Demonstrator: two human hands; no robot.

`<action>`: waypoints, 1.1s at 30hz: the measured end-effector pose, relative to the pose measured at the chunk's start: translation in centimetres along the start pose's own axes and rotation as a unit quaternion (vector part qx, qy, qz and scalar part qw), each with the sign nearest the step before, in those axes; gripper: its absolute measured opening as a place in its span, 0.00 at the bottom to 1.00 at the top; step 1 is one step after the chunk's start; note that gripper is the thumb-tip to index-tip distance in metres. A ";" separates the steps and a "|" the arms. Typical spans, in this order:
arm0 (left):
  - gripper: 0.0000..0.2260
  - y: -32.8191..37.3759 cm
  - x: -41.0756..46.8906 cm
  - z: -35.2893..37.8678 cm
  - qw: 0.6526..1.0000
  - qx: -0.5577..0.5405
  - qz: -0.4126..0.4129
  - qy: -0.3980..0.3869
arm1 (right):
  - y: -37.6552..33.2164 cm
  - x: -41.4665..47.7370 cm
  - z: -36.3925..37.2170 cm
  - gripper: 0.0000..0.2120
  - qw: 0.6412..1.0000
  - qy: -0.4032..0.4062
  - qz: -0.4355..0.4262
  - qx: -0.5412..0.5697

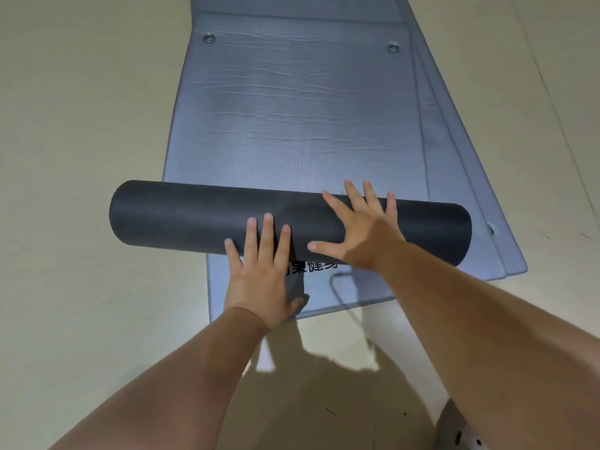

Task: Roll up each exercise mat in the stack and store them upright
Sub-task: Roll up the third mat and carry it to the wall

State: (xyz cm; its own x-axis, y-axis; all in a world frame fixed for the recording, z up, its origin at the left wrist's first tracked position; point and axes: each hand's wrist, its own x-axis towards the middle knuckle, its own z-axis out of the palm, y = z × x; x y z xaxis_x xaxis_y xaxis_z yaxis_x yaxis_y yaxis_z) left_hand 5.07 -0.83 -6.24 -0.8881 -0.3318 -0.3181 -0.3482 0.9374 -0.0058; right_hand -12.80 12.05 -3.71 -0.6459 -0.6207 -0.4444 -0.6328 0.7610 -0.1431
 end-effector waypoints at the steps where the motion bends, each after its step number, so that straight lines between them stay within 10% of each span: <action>1: 0.60 0.3 0.8 -0.3 1.000 -0.003 -0.007 -0.011 | 0.0 0.0 0.2 0.48 1.000 0.030 0.001 0.010; 6: 0.65 0.3 5.4 -2.4 0.999 -0.009 -0.017 -0.042 | -0.7 -3.5 5.6 0.44 0.981 0.193 0.008 -0.028; 16: 0.62 -1.1 11.6 -5.1 1.000 0.008 -0.008 0.003 | 1.4 1.4 2.3 0.71 0.992 0.061 0.024 -0.109; 33: 0.53 -4.8 20.6 -9.4 0.999 0.006 0.022 -0.034 | 3.4 12.4 -7.8 0.60 0.999 -0.019 -0.002 -0.038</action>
State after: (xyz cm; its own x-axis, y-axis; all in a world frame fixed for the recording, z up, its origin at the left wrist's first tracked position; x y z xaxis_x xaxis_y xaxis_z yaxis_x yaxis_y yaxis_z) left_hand -14.37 -13.13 -3.86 -0.8803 -0.2821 -0.3814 -0.3049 0.9524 -0.0005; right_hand -26.31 5.49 -2.86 -0.6276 -0.6142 -0.4784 -0.6661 0.7418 -0.0785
